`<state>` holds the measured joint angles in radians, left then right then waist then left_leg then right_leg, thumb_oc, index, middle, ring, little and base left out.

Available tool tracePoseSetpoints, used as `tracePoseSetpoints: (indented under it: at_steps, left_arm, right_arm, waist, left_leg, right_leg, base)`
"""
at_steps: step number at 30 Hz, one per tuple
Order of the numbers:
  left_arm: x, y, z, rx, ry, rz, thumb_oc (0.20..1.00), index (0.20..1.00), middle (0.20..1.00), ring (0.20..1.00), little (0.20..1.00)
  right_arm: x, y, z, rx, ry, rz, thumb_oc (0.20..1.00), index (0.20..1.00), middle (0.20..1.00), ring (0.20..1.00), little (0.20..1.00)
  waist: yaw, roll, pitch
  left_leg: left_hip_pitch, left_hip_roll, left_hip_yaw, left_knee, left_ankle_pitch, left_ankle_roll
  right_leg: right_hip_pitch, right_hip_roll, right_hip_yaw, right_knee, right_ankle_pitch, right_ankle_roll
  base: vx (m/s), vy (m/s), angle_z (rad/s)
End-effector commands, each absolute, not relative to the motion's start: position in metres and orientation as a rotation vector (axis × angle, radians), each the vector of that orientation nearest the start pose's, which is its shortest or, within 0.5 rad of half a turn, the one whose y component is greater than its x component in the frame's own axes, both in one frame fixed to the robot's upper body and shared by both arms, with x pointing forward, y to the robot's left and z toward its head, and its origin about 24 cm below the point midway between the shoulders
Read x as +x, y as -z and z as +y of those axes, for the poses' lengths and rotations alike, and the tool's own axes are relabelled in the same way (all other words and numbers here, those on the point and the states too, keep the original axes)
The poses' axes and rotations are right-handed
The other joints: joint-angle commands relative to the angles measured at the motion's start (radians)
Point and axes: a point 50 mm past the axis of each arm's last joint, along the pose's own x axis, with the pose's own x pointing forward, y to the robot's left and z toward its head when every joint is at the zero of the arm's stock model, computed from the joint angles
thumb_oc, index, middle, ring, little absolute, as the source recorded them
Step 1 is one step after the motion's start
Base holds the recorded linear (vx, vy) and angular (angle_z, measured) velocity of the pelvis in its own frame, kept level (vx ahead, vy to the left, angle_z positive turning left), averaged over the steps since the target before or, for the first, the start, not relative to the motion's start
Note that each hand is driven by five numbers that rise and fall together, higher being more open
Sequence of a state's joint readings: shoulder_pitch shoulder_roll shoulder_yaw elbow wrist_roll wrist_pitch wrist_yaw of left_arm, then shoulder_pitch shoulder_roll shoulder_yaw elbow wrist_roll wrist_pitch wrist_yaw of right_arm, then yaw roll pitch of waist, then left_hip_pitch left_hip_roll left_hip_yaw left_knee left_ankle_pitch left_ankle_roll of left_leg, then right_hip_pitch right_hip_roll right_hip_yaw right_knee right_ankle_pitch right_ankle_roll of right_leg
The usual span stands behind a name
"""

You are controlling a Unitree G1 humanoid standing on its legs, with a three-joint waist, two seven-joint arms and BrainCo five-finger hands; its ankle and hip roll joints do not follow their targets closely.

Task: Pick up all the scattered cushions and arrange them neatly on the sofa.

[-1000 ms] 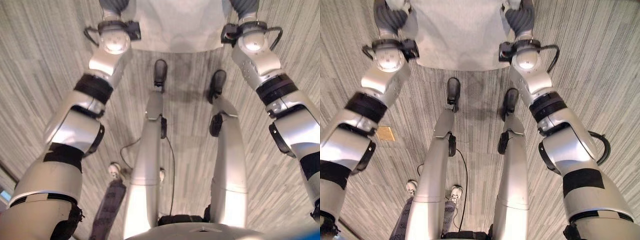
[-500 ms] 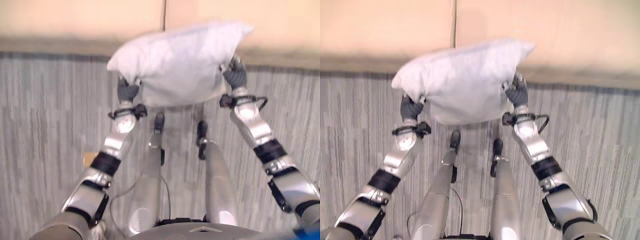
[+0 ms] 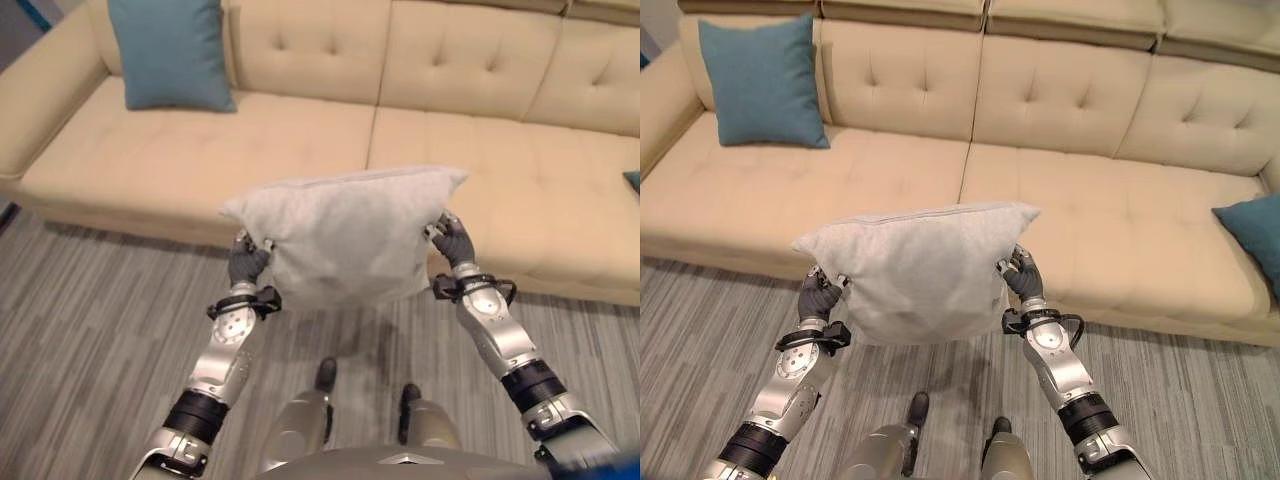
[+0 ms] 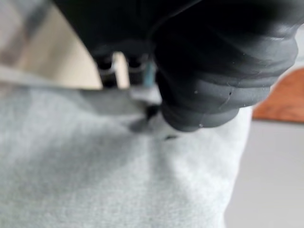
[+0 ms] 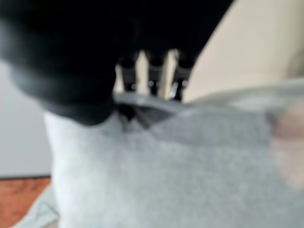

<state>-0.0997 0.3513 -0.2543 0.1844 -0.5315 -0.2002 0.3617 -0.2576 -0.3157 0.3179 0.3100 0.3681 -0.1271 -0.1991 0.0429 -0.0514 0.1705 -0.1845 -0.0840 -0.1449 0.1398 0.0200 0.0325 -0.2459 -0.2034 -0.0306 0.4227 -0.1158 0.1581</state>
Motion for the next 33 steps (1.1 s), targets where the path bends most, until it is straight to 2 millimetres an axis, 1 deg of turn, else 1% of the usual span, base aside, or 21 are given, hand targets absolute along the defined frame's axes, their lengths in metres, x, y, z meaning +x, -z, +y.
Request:
tracePoseSetpoints:
  at_steps: [1, 3, 6, 9, 10, 11, 12, 13, 14, 16, 18, 20, 22, 24, 25, 26, 27, 29, 31, 32, 33]
  left_arm:
    - [0.288, -0.099, 0.136, -0.252, 0.075, -0.271, 0.2, 0.2, 0.2, 0.2, 0.2]
    - [0.29, -0.098, 0.126, -0.272, 0.104, -0.26, 0.2, 0.2, 0.2, 0.2, 0.2]
    - [0.291, -0.101, 0.119, -0.301, 0.123, -0.267, 0.2, 0.2, 0.2, 0.2, 0.2]
    - [0.291, -0.1, 0.118, -0.32, 0.117, -0.265, 0.2, 0.2, 0.2, 0.2, 0.2]
    - [0.291, -0.099, 0.116, -0.339, 0.123, -0.257, 0.2, 0.2, 0.2, 0.2, 0.2]
    - [0.29, -0.098, 0.115, -0.369, 0.129, -0.254, 0.2, 0.2, 0.2, 0.2, 0.2]
    - [0.289, -0.097, 0.114, -0.379, 0.134, -0.253, 0.2, 0.2, 0.2, 0.2, 0.2]
    - [0.289, -0.098, 0.114, -0.379, 0.134, -0.253, 0.2, 0.2, 0.2, 0.2, 0.2]
    - [0.289, -0.097, 0.114, -0.378, 0.132, -0.248, 0.2, 0.2, 0.2, 0.2, 0.2]
    - [0.288, -0.094, 0.116, -0.399, 0.115, -0.236, 0.2, 0.2, 0.2, 0.2, 0.2]
    - [0.287, -0.092, 0.117, -0.396, 0.109, -0.228, 0.2, 0.2, 0.2, 0.2, 0.2]
    - [0.287, -0.089, 0.119, -0.38, 0.105, -0.216, 0.2, 0.2, 0.2, 0.2, 0.2]
    - [0.289, -0.087, 0.118, -0.363, 0.106, -0.207, 0.2, 0.2, 0.2, 0.2, 0.2]
    - [0.29, -0.086, 0.118, -0.355, 0.103, -0.198, 0.2, 0.2, 0.2, 0.2, 0.2]
    - [0.29, -0.086, 0.118, -0.355, 0.103, -0.198, 0.2, 0.2, 0.2, 0.2, 0.2]
    - [0.29, -0.084, 0.118, -0.356, 0.099, -0.189, 0.2, 0.2, 0.2, 0.2, 0.2]
    - [0.291, -0.083, 0.118, -0.361, 0.097, -0.184, 0.2, 0.2, 0.2, 0.2, 0.2]
    - [0.291, -0.082, 0.119, -0.36, 0.098, -0.179, 0.2, 0.2, 0.2, 0.2, 0.2]
    - [0.293, -0.081, 0.119, -0.364, 0.091, -0.17, 0.2, 0.2, 0.2, 0.2, 0.2]
    - [0.293, -0.081, 0.121, -0.357, 0.083, -0.167, 0.2, 0.2, 0.2, 0.2, 0.2]
    - [0.293, -0.081, 0.121, -0.357, 0.084, -0.167, 0.2, 0.2, 0.2, 0.2, 0.2]
  right_arm:
    - [0.304, -0.093, -0.11, 0.033, -0.264, -0.235, 0.2, 0.2, 0.2, 0.2, 0.2]
    - [0.304, -0.088, -0.114, 0.058, -0.251, -0.216, 0.2, 0.2, 0.2, 0.2, 0.2]
    - [0.304, -0.092, -0.115, 0.071, -0.235, -0.231, 0.2, 0.2, 0.2, 0.2, 0.2]
    - [0.306, -0.094, -0.109, 0.125, -0.238, -0.241, 0.2, 0.2, 0.2, 0.2, 0.2]
    - [0.306, -0.1, -0.105, 0.141, -0.245, -0.262, 0.2, 0.2, 0.2, 0.2, 0.2]
    - [0.307, -0.1, -0.106, 0.139, -0.241, -0.263, 0.2, 0.2, 0.2, 0.2, 0.2]
    - [0.31, -0.107, -0.103, 0.113, -0.258, -0.285, 0.2, 0.2, 0.2, 0.2, 0.2]
    - [0.31, -0.107, -0.103, 0.113, -0.258, -0.285, 0.2, 0.2, 0.2, 0.2, 0.2]
    - [0.311, -0.11, -0.103, 0.112, -0.257, -0.292, 0.2, 0.2, 0.2, 0.2, 0.2]
    - [0.312, -0.11, -0.102, 0.104, -0.263, -0.291, 0.2, 0.2, 0.2, 0.2, 0.2]
    - [0.311, -0.109, -0.105, 0.103, -0.255, -0.283, 0.2, 0.2, 0.2, 0.2, 0.2]
    - [0.31, -0.107, -0.107, 0.112, -0.247, -0.274, 0.2, 0.2, 0.2, 0.2, 0.2]
    - [0.309, -0.103, -0.112, 0.111, -0.227, -0.259, 0.2, 0.2, 0.2, 0.2, 0.2]
    - [0.308, -0.099, -0.115, 0.104, -0.208, -0.248, 0.2, 0.2, 0.2, 0.2, 0.2]
    - [0.308, -0.099, -0.115, 0.104, -0.208, -0.248, 0.2, 0.2, 0.2, 0.2, 0.2]
    - [0.308, -0.099, -0.117, 0.091, -0.196, -0.249, 0.2, 0.2, 0.2, 0.2, 0.2]
    - [0.308, -0.098, -0.117, 0.083, -0.188, -0.248, 0.2, 0.2, 0.2, 0.2, 0.2]
    - [0.308, -0.097, -0.118, 0.079, -0.188, -0.244, 0.2, 0.2, 0.2, 0.2, 0.2]
    - [0.31, -0.101, -0.117, 0.074, -0.181, -0.257, 0.2, 0.2, 0.2, 0.2, 0.2]
    - [0.31, -0.104, -0.116, 0.07, -0.184, -0.269, 0.2, 0.2, 0.2, 0.2, 0.2]
    - [0.31, -0.104, -0.116, 0.07, -0.184, -0.269, 0.2, 0.2, 0.2, 0.2, 0.2]
  waist:
    - [-0.029, -0.006, 0.03]
    - [-0.038, -0.018, -0.004]
    - [-0.057, -0.024, -0.023]
    - [-0.055, -0.031, -0.037]
    - [-0.06, -0.028, -0.04]
    - [-0.062, -0.025, -0.043]
    - [-0.066, -0.02, -0.039]
    - [-0.067, -0.019, -0.038]
    - [-0.065, -0.022, -0.029]
    - [-0.06, -0.02, -0.022]
    - [-0.063, -0.018, -0.024]
    - [-0.063, -0.017, -0.032]
    - [-0.063, -0.008, -0.036]
    - [-0.054, 0.006, -0.034]
    - [-0.054, 0.004, -0.033]
    - [-0.041, 0.011, -0.032]
    - [-0.034, 0.013, -0.032]
    - [-0.029, 0.016, -0.036]
    - [-0.023, 0.01, -0.049]
    - [-0.016, -0.003, -0.054]
    - [-0.014, -0.004, -0.053]
  left_leg:
    - [0.049, -0.009, -0.061, 0.007, -0.055, -0.03]
    - [0.099, -0.02, -0.088, -0.038, -0.04, -0.036]
    - [0.143, -0.031, -0.134, -0.058, -0.032, -0.047]
    - [0.166, -0.034, -0.15, -0.032, -0.054, -0.06]
    - [0.159, -0.029, -0.155, -0.008, -0.048, -0.075]
    - [0.156, -0.024, -0.151, 0.008, -0.051, -0.09]
    - [0.129, -0.002, -0.098, 0.113, -0.026, -0.131]
    - [0.126, -0.002, -0.099, 0.12, -0.03, -0.131]
    - [0.105, 0.001, -0.087, 0.172, -0.01, -0.139]
    - [0.085, 0.019, -0.048, 0.196, 0.0, -0.135]
    - [0.072, 0.046, 0.013, 0.143, -0.003, -0.121]
    - [0.056, 0.055, 0.059, 0.049, -0.022, -0.103]
    - [0.024, 0.069, 0.106, -0.037, 0.041, -0.097]
    - [-0.024, 0.077, 0.149, -0.101, 0.108, -0.109]
    - [-0.02, 0.075, 0.15, -0.106, 0.109, -0.108]
    - [-0.043, 0.076, 0.163, -0.127, 0.142, -0.116]
    - [-0.049, 0.076, 0.169, -0.123, 0.153, -0.12]
    - [-0.036, 0.079, 0.168, -0.123, 0.15, -0.117]
    - [-0.011, 0.078, 0.165, -0.11, 0.131, -0.098]
    - [-0.005, 0.073, 0.17, -0.081, 0.1, -0.078]
    - [-0.004, 0.072, 0.172, -0.079, 0.098, -0.077]
  right_leg:
    - [0.032, 0.151, 0.091, -0.212, 0.122, -0.007]
    - [0.064, 0.199, 0.105, -0.342, 0.141, -0.028]
    - [0.063, 0.249, 0.151, -0.388, 0.173, -0.035]
    - [0.107, 0.233, 0.123, -0.423, 0.188, -0.043]
    - [0.112, 0.248, 0.15, -0.408, 0.181, -0.054]
    - [0.124, 0.247, 0.144, -0.412, 0.175, -0.06]
    - [0.168, 0.222, 0.085, -0.433, 0.176, -0.065]
    - [0.17, 0.223, 0.084, -0.434, 0.176, -0.065]
    - [0.182, 0.225, 0.092, -0.434, 0.176, -0.073]
    - [0.21, 0.221, 0.069, -0.438, 0.164, -0.084]
    - [0.226, 0.213, 0.058, -0.447, 0.156, -0.089]
    - [0.237, 0.212, 0.047, -0.453, 0.145, -0.087]
    - [0.256, 0.216, 0.044, -0.457, 0.131, -0.088]
    - [0.283, 0.229, 0.044, -0.458, 0.115, -0.091]
    - [0.285, 0.227, 0.045, -0.458, 0.113, -0.09]
    - [0.311, 0.238, 0.055, -0.463, 0.098, -0.094]
    - [0.327, 0.239, 0.067, -0.462, 0.086, -0.093]
    - [0.336, 0.241, 0.078, -0.458, 0.076, -0.093]
    - [0.364, 0.213, 0.094, -0.438, 0.043, -0.077]
    - [0.38, 0.187, 0.106, -0.422, 0.027, -0.063]
    - [0.381, 0.186, 0.107, -0.421, 0.026, -0.062]
  base:
    - [0.23, -0.005, 0.04]
    - [0.25, -0.052, 0.42]
    - [0.22, -0.079, 0.37]
    - [0.18, -0.161, 0.33]
    - [0.15, -0.156, 0.25]
    - [0.19, -0.2, 0.4]
    - [0.14, -0.128, 0.36]
    - [0.12, -0.141, 0.47]
    - [0.05, -0.089, 0.52]
    - [0.08, -0.111, 0.75]
    - [0.1, -0.07, 0.51]
    - [0.15, -0.041, 0.31]
    - [0.18, 0.002, 0.21]
    - [0.15, 0.022, 0.13]
    - [0.18, 0.05, 0.11]
    - [0.19, 0.073, -0.07]
    - [0.25, 0.11, -0.2]
    - [0.18, 0.112, -0.43]
    - [0.31, 0.248, -0.48]
    - [0.23, 0.205, -0.45]
    - [0.28, 0.267, -0.34]
